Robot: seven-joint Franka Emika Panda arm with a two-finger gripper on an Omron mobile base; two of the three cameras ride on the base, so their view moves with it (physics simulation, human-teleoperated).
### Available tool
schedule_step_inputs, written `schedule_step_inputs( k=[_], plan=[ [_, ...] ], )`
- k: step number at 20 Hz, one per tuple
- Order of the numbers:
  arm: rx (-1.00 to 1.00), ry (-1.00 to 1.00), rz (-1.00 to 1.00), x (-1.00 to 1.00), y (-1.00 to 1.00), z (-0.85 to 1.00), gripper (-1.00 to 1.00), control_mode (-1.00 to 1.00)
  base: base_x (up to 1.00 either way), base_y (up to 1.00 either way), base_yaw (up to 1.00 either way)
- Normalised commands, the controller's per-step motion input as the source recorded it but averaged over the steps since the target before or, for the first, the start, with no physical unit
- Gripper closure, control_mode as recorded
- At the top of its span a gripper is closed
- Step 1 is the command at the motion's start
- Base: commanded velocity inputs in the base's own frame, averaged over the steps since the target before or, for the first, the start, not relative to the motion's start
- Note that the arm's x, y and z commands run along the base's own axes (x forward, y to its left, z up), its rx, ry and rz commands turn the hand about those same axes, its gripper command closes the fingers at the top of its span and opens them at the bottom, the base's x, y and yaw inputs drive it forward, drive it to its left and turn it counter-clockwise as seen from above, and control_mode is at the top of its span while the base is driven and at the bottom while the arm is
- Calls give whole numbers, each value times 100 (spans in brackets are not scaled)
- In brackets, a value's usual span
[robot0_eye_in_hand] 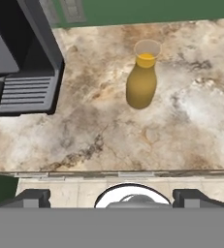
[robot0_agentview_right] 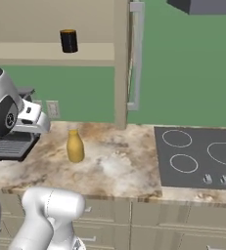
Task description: There is a tray on the dining counter. Grab the cup, mug, and pitcher and place them on the tray. The pitcher may be placed next to the tray if it cannot fit the tray.
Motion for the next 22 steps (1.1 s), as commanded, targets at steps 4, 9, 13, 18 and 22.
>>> schedule_step_inputs(
  k=[4,9,13,18,22],
  plan=[
    [0,0,0,0,0,0,-100,100,1,-56,20],
    [0,0,0,0,0,0,-100,100,11,-27,8],
    [0,0,0,0,0,0,-100,100,13,-9,0],
    [0,0,0,0,0,0,-100,100,35,0,0],
    [0,0,0,0,0,0,-100,100,37,-1,0]
  ],
)
